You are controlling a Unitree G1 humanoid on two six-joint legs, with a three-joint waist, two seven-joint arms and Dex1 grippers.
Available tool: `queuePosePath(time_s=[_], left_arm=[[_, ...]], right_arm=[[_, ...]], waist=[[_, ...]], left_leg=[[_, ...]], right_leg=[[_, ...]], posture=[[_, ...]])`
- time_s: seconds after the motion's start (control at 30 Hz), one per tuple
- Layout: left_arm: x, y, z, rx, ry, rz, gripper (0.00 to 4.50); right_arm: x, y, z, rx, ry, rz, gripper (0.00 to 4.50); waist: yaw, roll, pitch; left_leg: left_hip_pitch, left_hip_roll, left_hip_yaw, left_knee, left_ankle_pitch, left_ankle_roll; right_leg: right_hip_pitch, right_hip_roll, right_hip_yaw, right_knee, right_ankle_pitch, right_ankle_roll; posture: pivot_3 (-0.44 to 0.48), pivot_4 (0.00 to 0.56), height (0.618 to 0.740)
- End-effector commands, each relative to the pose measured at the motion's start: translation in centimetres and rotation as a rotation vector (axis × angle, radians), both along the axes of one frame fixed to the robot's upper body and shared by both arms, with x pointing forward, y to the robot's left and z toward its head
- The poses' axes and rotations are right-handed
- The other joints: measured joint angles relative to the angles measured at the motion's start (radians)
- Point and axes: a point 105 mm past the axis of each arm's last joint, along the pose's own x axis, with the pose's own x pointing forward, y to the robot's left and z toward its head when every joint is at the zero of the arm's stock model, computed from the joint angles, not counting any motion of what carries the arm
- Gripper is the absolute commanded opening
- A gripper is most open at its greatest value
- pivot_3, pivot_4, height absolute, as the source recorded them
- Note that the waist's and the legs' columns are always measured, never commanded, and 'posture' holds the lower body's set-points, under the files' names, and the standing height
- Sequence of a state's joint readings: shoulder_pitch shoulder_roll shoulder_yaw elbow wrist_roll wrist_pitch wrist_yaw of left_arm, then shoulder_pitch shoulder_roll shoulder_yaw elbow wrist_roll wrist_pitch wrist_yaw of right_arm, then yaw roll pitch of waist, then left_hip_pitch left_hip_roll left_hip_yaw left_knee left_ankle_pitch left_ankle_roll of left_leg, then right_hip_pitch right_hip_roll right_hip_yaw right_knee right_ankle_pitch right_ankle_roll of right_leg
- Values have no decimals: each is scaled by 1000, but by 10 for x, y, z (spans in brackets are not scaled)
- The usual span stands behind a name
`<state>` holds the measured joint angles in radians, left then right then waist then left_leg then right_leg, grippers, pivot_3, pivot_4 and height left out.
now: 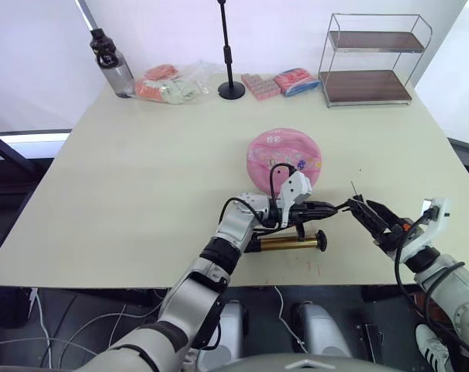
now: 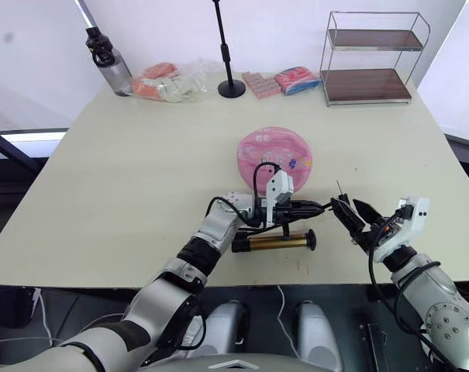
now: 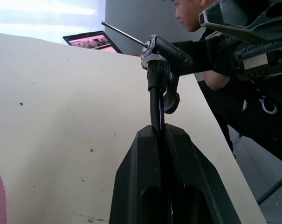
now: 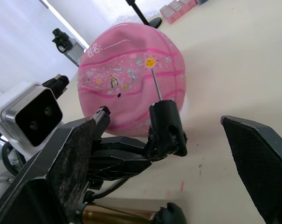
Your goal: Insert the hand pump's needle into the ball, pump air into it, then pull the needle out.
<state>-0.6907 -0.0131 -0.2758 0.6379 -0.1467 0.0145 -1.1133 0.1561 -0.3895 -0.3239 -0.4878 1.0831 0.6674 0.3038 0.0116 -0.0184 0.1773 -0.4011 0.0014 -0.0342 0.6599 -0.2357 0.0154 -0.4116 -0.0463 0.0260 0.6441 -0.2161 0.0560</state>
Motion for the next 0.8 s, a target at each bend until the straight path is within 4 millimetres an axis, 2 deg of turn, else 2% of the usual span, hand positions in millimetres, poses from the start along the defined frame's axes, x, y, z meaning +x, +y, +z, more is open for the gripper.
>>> queuePosePath(time_s=[0.03, 0.33, 0.43, 0.5, 0.53, 0.67, 0.7, 0.8], left_arm=[[-6, -7, 17, -69, -28, -38, 89], [-6, -8, 15, -72, -16, -27, 89], [-6, -8, 14, -71, -12, -24, 0], [-6, -8, 14, -73, -8, -21, 0], [-5, -8, 14, -74, -6, -19, 0], [-5, -6, 12, -74, 3, -12, 0], [-5, -6, 12, -73, 4, -11, 0], [-5, -6, 10, -69, 5, -10, 0]], right_arm=[[0, 4, 10, 27, -32, 23, 4500], [-1, 4, 9, 29, -27, 37, 4500], [-1, 4, 9, 28, -26, 34, 3729], [-1, 3, 9, 22, -27, 30, 2776], [-1, 2, 8, 22, -26, 28, 2083], [-2, 0, 6, 13, -22, 25, 503], [-2, -1, 5, 11, -20, 25, 340], [-2, -2, 4, 5, -22, 23, 345]], waist=[[0, 0, 0], [0, 0, 0], [0, 0, 0], [0, 0, 0], [0, 0, 0], [0, 0, 0], [0, 0, 0], [0, 0, 0]], left_leg=[[0, 0, 0, 0, 0, 0], [0, 0, 0, 0, 0, 0], [0, 0, 0, 0, 0, 0], [0, 0, 0, 0, 0, 0], [0, 0, 0, 0, 0, 0], [0, 0, 0, 0, 0, 0], [0, 0, 0, 0, 0, 0], [0, 0, 0, 0, 0, 0]], right_leg=[[0, 0, 0, 0, 0, 0], [0, 0, 0, 0, 0, 0], [0, 0, 0, 0, 0, 0], [0, 0, 0, 0, 0, 0], [0, 0, 0, 0, 0, 0], [0, 0, 0, 0, 0, 0], [0, 0, 0, 0, 0, 0], [0, 0, 0, 0, 0, 0]], posture=[[0, 150, 740], [0, 150, 740], [0, 150, 740], [0, 150, 740], [0, 150, 740], [0, 150, 740], [0, 150, 740], [0, 150, 740]])
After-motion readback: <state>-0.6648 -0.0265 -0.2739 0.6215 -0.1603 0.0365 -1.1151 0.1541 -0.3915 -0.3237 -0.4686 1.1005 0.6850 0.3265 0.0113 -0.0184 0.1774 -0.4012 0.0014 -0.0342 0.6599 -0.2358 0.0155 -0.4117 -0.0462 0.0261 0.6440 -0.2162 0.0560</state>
